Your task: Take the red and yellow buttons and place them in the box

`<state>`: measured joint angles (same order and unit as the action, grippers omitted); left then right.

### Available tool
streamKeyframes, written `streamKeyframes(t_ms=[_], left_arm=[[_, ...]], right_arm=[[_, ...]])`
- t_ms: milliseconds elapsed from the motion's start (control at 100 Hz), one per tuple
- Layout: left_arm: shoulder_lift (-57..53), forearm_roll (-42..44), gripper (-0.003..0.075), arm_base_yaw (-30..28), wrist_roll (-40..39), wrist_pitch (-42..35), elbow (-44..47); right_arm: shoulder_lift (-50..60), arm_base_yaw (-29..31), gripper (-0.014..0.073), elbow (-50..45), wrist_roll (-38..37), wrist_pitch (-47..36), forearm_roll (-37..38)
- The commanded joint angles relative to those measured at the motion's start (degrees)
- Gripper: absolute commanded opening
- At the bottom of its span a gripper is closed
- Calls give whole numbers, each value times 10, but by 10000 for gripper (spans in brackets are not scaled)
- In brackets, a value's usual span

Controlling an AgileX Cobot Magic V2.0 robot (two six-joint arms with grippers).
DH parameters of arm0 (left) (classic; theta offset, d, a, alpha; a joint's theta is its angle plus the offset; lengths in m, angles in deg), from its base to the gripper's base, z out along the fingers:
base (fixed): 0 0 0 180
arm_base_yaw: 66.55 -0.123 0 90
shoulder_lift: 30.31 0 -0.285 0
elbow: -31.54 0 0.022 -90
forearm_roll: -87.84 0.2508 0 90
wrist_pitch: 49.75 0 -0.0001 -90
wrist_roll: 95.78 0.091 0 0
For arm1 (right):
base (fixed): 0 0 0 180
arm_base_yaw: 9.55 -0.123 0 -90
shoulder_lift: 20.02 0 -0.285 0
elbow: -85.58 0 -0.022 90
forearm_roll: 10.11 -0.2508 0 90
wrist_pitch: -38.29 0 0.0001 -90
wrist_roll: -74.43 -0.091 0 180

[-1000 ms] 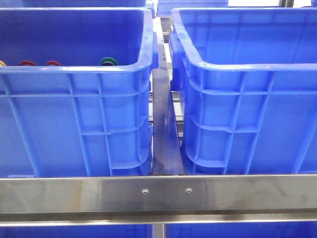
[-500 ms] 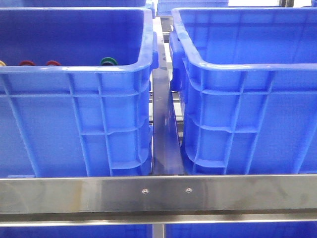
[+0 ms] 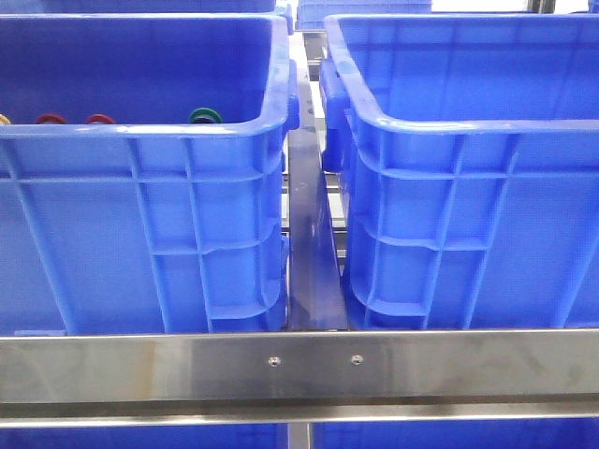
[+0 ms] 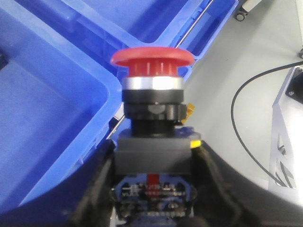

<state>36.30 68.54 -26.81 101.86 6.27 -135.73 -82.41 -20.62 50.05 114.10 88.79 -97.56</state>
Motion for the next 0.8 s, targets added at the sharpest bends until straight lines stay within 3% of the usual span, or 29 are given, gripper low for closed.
streamKeyframes(t_ms=[0,370,790], left_arm=[[-6,-18,-19,4,0,-28,-15],[-6,-18,-19,4,0,-28,-15],[-6,-18,-19,4,0,-27,-15]], right_arm=[[-7,-26,531,21,25,9,-64],[-95,-173,531,85,52,-52,-74],[-160,-209,531,124,67,-37,-91]])
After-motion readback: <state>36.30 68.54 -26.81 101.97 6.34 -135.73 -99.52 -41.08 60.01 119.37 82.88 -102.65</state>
